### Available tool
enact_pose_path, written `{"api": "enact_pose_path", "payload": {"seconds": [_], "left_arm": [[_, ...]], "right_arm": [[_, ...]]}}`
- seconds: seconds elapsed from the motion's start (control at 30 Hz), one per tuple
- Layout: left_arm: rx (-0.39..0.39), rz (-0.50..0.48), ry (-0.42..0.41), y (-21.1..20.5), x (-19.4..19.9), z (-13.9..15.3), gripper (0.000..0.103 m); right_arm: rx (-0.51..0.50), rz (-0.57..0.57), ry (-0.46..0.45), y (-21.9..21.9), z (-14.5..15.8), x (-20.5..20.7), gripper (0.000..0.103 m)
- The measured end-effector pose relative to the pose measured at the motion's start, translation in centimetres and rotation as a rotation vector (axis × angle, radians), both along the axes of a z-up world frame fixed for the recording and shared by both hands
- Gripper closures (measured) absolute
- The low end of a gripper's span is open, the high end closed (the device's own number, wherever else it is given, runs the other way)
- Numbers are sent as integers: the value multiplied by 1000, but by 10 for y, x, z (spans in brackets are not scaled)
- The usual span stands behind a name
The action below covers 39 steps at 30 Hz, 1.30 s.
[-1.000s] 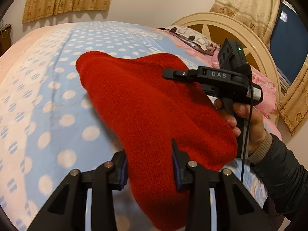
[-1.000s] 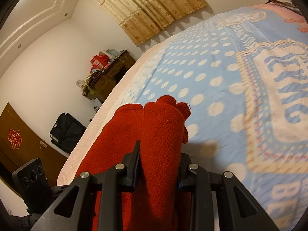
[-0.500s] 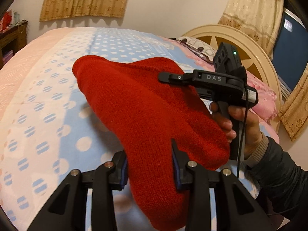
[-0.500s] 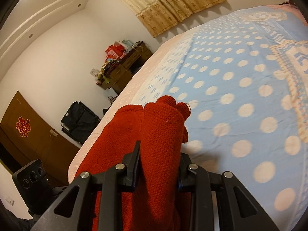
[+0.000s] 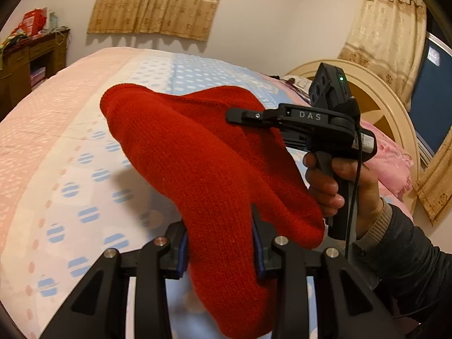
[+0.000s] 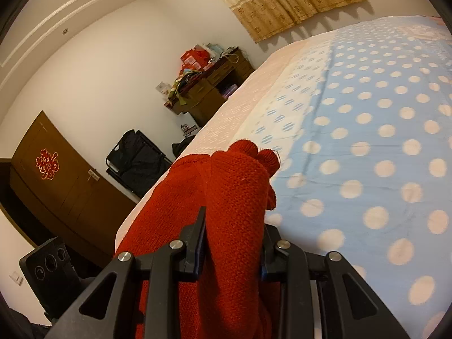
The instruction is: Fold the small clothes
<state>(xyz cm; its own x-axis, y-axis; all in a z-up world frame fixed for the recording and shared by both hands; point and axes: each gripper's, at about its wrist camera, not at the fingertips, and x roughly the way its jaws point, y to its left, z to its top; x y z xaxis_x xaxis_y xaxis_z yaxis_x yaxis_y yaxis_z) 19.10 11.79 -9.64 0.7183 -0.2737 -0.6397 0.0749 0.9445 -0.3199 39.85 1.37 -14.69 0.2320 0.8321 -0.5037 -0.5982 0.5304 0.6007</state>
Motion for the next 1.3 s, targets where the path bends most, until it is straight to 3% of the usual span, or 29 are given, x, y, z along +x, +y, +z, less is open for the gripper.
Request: {"api": "enact_pose_path", "payload": {"seconds": [0.77, 1.3], "left_arm": [[-21, 134, -11, 40, -27, -11, 67], [-53, 222, 20, 67, -46, -29, 67]], "right_arm": [[-11, 118, 27, 85, -4, -6, 74], [-80, 199, 43, 150, -19, -15, 74]]}}
